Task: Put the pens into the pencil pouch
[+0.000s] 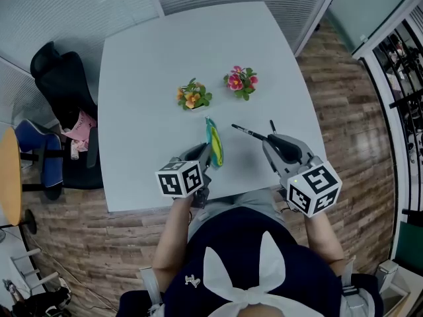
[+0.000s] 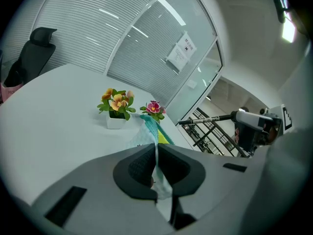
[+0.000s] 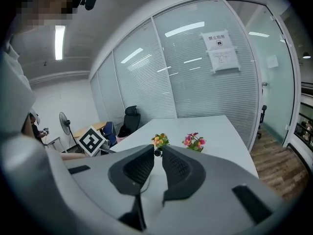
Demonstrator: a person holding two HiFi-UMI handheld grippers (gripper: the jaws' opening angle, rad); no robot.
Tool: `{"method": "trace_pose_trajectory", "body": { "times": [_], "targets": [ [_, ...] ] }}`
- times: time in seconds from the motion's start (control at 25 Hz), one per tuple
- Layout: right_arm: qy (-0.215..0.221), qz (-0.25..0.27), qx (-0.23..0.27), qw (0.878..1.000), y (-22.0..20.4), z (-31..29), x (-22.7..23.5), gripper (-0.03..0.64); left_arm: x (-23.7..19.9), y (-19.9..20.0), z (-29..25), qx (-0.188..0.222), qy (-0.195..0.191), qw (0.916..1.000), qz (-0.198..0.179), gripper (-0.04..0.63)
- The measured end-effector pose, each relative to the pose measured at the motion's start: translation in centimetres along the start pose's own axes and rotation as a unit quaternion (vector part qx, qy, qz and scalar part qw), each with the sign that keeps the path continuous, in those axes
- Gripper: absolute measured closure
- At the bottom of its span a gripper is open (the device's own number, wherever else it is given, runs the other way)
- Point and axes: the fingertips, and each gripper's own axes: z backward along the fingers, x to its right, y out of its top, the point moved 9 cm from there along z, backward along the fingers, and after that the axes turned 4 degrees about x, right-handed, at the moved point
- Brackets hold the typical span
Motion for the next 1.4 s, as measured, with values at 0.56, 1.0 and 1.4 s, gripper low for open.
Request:
{"method": "trace_pose_trajectory", "body": {
  "times": [0.56,1.0,1.4],
  "targets": [
    [0.065,0.040,-0.019,0.997,0.4,-1.9,-2.9,0.558,0.3,-0.2,-0.4,-0.001,0.002,1.0000,-0.004,0.563],
    [0.070,0.084,-0.074,0.991,-0.8,-3.0,-4.1,0.558,0.5,-0.3,-0.5,-0.002,0.000,1.0000,-0.009,0.563],
    [0.069,0.103,-0.094,0.988,-1.0,-3.7,-4.7,0.557,0.6,0.0,-0.3,-0.003,0.003,0.9999,-0.016,0.563]
  ]
}}
